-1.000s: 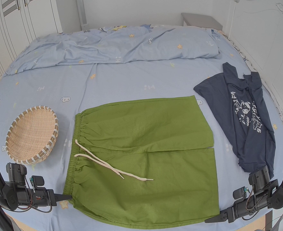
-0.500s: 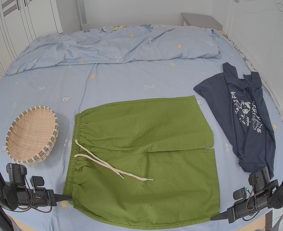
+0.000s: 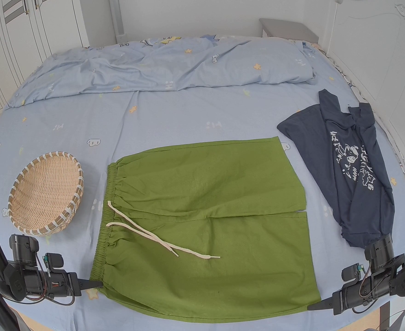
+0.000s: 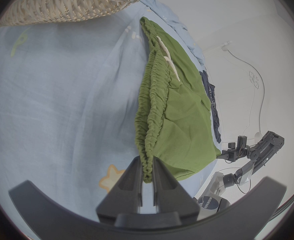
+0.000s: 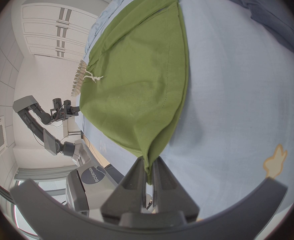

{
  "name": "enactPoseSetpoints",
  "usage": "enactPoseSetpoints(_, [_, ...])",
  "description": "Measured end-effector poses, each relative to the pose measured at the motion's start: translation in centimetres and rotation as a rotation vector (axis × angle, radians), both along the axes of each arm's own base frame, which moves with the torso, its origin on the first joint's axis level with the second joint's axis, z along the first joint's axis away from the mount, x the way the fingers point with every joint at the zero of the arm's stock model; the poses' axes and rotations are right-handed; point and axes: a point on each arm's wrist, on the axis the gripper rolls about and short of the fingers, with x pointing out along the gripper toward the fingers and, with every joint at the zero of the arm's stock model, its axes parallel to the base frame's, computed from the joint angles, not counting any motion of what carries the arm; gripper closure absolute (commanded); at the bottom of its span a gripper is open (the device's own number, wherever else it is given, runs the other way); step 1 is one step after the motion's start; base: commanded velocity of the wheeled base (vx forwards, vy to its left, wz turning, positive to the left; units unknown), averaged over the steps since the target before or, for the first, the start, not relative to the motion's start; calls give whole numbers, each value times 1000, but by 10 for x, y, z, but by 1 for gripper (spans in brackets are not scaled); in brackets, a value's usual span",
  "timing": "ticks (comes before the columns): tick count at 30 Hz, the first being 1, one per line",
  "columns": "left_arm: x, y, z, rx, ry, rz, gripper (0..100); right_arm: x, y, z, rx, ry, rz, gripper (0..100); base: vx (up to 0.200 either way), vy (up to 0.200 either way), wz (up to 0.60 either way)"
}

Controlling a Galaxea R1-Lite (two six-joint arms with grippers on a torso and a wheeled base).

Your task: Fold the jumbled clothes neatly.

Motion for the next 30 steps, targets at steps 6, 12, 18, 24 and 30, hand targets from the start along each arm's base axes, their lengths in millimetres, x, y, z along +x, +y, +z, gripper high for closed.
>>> enactPoseSetpoints(6, [1,0,1,1,-7,-1,100,0,0,2,2,-12,-3,100,0,0,0])
enactPoseSetpoints(12, [2,1,3,-10,-18,18,100,0,0,3,3,-16,-3,100,0,0,0])
enactPoseSetpoints(18, [6,0,3,-17,-38,26,100,0,0,3,3,-17,-2,100,0,0,0])
enactPoseSetpoints(24, [9,1,0,-14,-48,23,100,0,-1,3,3,-16,-4,100,0,0,0])
enactPoseSetpoints(30, [9,0,-2,-16,-36,20,100,0,-1,3,3,-15,-4,100,100,0,0])
